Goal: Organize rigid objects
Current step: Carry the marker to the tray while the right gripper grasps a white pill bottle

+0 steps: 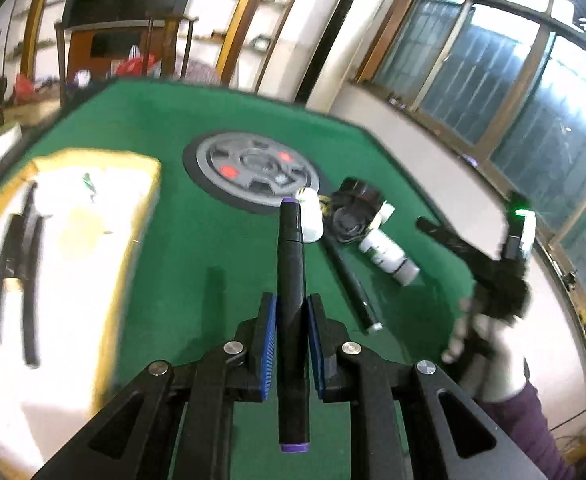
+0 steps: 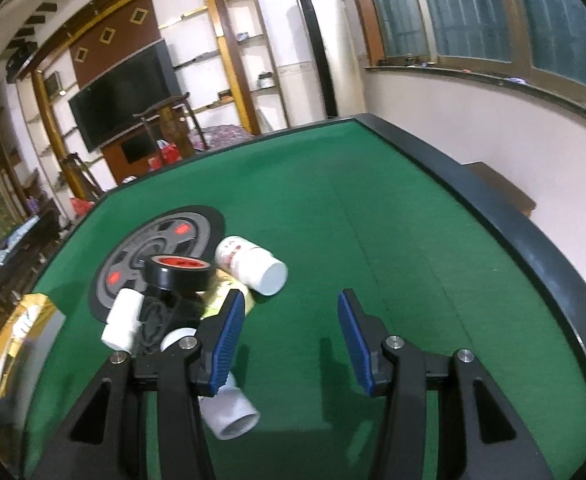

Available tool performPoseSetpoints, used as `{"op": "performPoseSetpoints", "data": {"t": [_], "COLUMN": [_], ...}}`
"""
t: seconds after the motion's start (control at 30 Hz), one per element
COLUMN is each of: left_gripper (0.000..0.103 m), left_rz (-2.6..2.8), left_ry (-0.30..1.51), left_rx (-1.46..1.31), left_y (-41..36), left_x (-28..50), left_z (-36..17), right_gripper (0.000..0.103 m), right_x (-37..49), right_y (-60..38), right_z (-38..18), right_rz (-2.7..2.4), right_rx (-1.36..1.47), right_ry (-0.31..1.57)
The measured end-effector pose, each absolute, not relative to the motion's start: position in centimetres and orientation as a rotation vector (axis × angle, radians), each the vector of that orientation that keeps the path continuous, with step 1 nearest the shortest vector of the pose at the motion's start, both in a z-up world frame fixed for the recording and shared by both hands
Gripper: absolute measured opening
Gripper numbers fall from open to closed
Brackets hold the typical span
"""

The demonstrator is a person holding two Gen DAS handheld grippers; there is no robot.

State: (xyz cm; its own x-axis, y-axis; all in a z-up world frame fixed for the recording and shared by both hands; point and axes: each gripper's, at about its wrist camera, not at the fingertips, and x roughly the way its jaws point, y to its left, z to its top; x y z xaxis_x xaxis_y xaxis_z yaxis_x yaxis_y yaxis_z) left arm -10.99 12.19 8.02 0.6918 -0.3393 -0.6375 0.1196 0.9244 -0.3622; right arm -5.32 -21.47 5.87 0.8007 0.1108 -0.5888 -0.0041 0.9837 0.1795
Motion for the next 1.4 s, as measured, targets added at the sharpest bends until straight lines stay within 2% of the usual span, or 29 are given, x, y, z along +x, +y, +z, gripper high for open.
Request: {"op": "performPoseSetpoints", "data": {"t": [0.27, 0.4, 0.57, 0.73, 1.07, 1.1, 1.2, 1.4], "left_gripper": [0.015, 0.015, 0.015, 0.015, 0.015, 0.015, 0.015, 0.015], "left_rz": [-0.133, -0.115, -0.098, -0.06, -0.015, -0.015, -0.032, -0.076], "left_ry": [0.642, 0.651, 0.651, 0.661, 0.723, 0.733, 0.775, 0.84], "left_rx": [-0.235, -0.307, -0.358, -0.399, -0.451, -0.449, -0.437, -0.403], "left_y": [18.2, 21.3, 23.3, 26.2, 29.0, 29.0, 28.5, 26.9], "left_x": [-16.1, -16.1, -16.3, -16.5, -15.5, -15.3, -14.3, -12.1], "left_z": [10.0, 8.9, 7.6, 6.6, 3.9, 3.7, 3.3, 3.4], "right_gripper": [0.047, 0.047, 0.047, 0.047, 0.047, 0.047, 0.033, 0.033], "right_x": [-7.1, -7.9, -4.9, -1.3, 1.3, 1.5, 1.4, 0.7], "right_y": [-20.1, -16.0, -9.6, -5.2, -3.4, -3.5, -3.7, -4.5], "right_z": [6.6, 8.5, 9.4, 7.6, 4.8, 4.4, 3.8, 4.4], "right_rz": [0.073, 0.239, 0.376, 0.349, 0.215, 0.206, 0.196, 0.216], "right_rx": [0.222, 0.263, 0.204, 0.086, -0.012, -0.02, -0.03, 0.024], "right_ry": [0.661, 0.688, 0.786, 0.908, 0.971, 0.991, 0.986, 0.962]}}
